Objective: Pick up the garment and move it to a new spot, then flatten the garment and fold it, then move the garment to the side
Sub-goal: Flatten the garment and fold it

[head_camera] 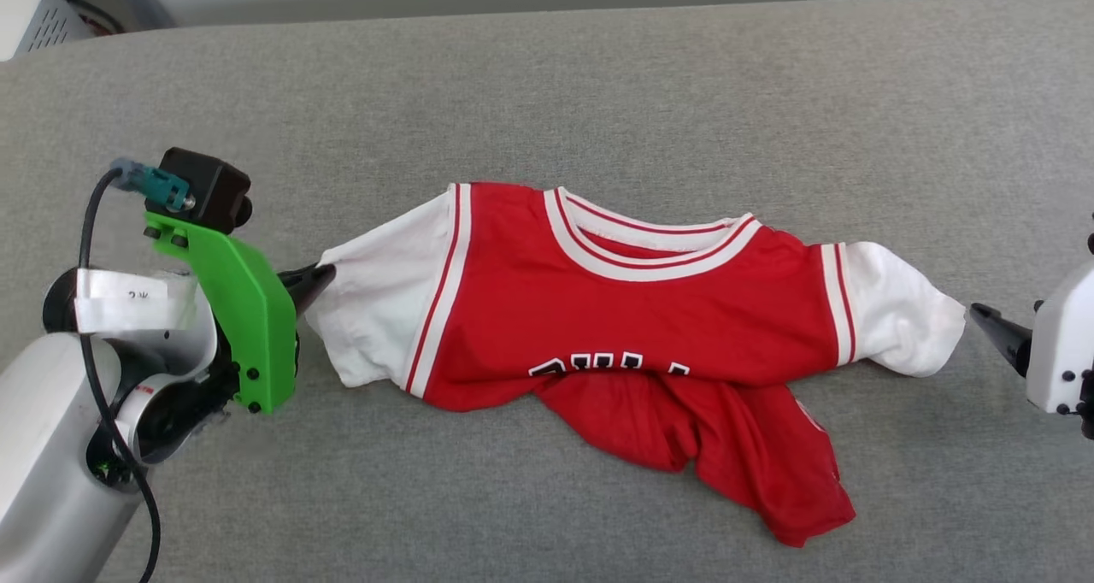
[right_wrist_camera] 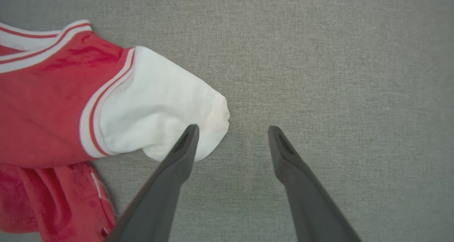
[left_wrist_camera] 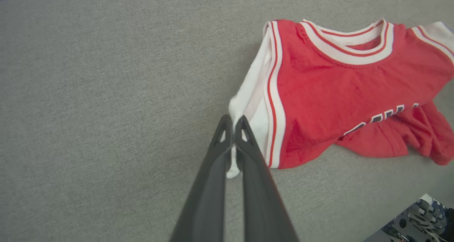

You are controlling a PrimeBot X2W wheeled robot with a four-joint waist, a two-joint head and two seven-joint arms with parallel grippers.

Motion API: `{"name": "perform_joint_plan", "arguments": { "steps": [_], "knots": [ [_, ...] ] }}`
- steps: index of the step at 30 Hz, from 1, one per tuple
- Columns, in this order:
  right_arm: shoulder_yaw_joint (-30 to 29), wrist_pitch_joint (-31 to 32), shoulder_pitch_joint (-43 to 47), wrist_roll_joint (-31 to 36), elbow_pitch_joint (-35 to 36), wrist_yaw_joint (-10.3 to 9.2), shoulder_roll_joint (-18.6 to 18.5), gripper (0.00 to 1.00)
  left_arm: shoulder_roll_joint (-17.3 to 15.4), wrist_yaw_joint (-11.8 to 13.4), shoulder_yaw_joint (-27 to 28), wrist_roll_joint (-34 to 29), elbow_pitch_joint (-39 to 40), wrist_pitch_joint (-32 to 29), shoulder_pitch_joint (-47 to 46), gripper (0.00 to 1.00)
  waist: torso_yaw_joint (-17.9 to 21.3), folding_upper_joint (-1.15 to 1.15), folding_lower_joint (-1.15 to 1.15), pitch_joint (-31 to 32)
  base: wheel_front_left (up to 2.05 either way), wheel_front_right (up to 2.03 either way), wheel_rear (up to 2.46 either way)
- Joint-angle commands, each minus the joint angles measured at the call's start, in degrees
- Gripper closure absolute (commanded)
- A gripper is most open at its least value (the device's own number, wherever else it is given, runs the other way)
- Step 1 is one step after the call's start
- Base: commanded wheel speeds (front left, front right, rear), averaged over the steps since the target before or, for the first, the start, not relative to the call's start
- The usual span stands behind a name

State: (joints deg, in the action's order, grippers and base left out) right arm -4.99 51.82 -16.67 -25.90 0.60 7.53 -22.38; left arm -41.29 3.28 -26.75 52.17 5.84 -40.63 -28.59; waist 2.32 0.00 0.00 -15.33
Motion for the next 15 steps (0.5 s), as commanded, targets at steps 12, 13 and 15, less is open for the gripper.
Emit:
{"name": "perform_joint_plan", "arguments": {
  "steps": [12, 13, 15],
  "knots": [
    [1.31, 3.96, -6.43, 3.43, -10.43, -0.04, 0.09, 0.0, -2.47, 4.05, 0.77, -0.21, 15.12, -1.84, 3.12, 1.0, -5.23, 0.0, 0.0, -5.23, 0.0, 0.0, 0.0],
    [1.81, 3.74, -6.48, 3.3, -11.29, -0.04, 0.16, 0.0, -2.47, 4.13, 0.72, -0.29, 15.46, -1.85, 3.12, 1.0, -5.4, 0.0, 0.0, -5.41, 0.0, 0.0, 0.0],
    [3.08, 3.75, -6.14, 3.06, -12.84, -0.04, -0.07, 0.0, -2.42, 4.21, 0.61, -0.39, 15.9, -1.86, 3.12, 1.0, -5.69, 0.0, 0.0, -5.64, 0.0, 0.0, 0.0]
  ]
}}
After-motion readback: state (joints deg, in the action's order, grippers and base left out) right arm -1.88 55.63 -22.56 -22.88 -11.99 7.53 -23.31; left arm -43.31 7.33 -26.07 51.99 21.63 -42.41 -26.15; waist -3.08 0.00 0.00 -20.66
